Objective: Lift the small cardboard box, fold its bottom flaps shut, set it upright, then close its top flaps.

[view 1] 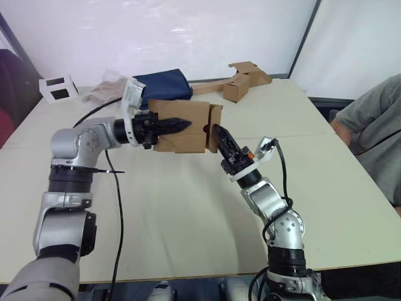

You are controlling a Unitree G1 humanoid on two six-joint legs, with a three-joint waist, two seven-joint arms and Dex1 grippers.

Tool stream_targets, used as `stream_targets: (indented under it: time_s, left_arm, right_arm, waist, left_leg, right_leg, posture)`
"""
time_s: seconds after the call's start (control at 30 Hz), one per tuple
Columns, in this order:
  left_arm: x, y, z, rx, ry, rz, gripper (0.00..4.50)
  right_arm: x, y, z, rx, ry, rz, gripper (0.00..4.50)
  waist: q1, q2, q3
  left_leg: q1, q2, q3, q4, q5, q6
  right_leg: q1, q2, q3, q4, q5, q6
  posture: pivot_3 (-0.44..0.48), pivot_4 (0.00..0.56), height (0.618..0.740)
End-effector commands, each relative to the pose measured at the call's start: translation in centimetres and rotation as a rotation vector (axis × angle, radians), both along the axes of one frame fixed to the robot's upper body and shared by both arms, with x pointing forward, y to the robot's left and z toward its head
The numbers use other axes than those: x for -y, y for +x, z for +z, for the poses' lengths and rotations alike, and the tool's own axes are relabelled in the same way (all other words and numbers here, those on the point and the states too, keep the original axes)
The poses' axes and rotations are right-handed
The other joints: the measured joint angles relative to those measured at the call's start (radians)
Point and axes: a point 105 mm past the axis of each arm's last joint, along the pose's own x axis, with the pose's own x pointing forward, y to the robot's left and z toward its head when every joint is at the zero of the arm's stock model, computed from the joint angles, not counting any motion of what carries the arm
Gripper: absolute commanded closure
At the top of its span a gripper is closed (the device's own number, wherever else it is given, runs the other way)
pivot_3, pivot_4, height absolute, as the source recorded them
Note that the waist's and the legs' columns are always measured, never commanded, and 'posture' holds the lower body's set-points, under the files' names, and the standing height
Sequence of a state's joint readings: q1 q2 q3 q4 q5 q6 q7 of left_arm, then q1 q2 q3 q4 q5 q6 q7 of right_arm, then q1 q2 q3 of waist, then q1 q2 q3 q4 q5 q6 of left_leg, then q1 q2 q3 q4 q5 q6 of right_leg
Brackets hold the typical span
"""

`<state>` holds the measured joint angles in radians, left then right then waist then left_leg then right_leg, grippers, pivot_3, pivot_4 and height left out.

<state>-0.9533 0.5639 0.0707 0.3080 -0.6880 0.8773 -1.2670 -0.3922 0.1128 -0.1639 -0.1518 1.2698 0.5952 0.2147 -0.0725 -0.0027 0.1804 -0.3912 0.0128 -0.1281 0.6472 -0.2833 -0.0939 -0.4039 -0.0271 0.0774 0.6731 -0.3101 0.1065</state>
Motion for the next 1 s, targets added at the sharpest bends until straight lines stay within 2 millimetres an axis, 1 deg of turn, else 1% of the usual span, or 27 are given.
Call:
stream_targets:
  time_s: [0.03,0.17,0.47,0.53,0.6,0.73,0.9,1.0]
  left_arm:
    - [0.2,-0.7,1.1,0.071,-0.009,-0.03,4.5]
    - [0.3,-0.7,1.1,0.071,-0.006,-0.031,4.5]
    - [0.6,-0.5,1.4,0.074,-0.023,-0.031,4.5]
    - [0.6,-0.5,1.4,0.074,-0.026,-0.031,4.5]
    - [0.6,-0.4,1.4,0.072,-0.028,-0.027,4.5]
    - [0.5,-0.2,1.6,0.073,-0.035,-0.017,4.5]
    - [0.4,0.0,1.7,0.076,-0.042,-0.005,4.5]
    - [0.3,0.1,1.8,0.078,-0.048,0.003,4.5]
  right_arm:
    - [-0.8,-0.7,1.3,0.051,0.017,0.044,2.44]
    - [-1.7,-1.4,1.6,0.078,0.008,0.094,2.44]
    - [-3.2,-2.2,1.3,0.111,-0.061,0.158,2.44]
    - [-3.5,-2.4,1.4,0.134,-0.096,0.162,2.44]
    - [-3.9,-2.7,2.1,0.18,-0.129,0.163,2.44]
    - [-4.1,-2.9,2.5,0.207,-0.134,0.167,2.44]
    - [-3.8,-2.6,2.7,0.194,-0.11,0.126,2.44]
    - [-3.9,-2.8,2.6,0.197,-0.113,0.137,2.44]
  waist:
    - [0.001,0.0,0.0]
    - [0.0,0.0,0.0]
    - [0.001,0.0,0.0]
    - [0.0,0.0,0.0]
    - [0.0,0.0,0.0]
    - [0.001,0.0,0.0]
    - [0.0,0.0,0.0]
    - [0.001,0.0,0.0]
  left_leg:
    - [0.0,0.0,0.0,0.0,0.0,0.0]
    - [0.0,0.0,0.0,0.0,0.0,0.0]
    - [0.0,0.0,0.0,0.0,0.0,0.0]
    - [0.0,0.0,0.0,0.0,0.0,0.0]
    - [0.0,0.0,0.0,0.0,0.0,0.0]
    - [0.0,0.0,0.0,0.0,0.0,0.0]
    - [0.0,0.0,0.0,0.0,0.0,0.0]
    - [0.0,0.0,0.0,0.0,0.0,0.0]
  right_leg:
    - [0.0,0.0,0.0,0.0,0.0,0.0]
    - [0.0,0.0,0.0,0.0,0.0,0.0]
    - [0.0,0.0,0.0,0.0,0.0,0.0]
    - [0.0,0.0,0.0,0.0,0.0,0.0]
    - [0.0,0.0,0.0,0.0,0.0,0.0]
    - [0.0,0.0,0.0,0.0,0.0,0.0]
    - [0.0,0.0,0.0,0.0,0.0,0.0]
    - [0.0,0.0,0.0,0.0,0.0,0.0]
  posture:
    - [0.0,0.15,0.74]
    - [0.0,0.15,0.74]
    - [0.0,0.15,0.74]
    - [0.0,0.15,0.74]
    - [0.0,0.15,0.74]
    - [0.0,0.15,0.74]
    - [0.0,0.15,0.74]
    - [0.0,0.15,0.74]
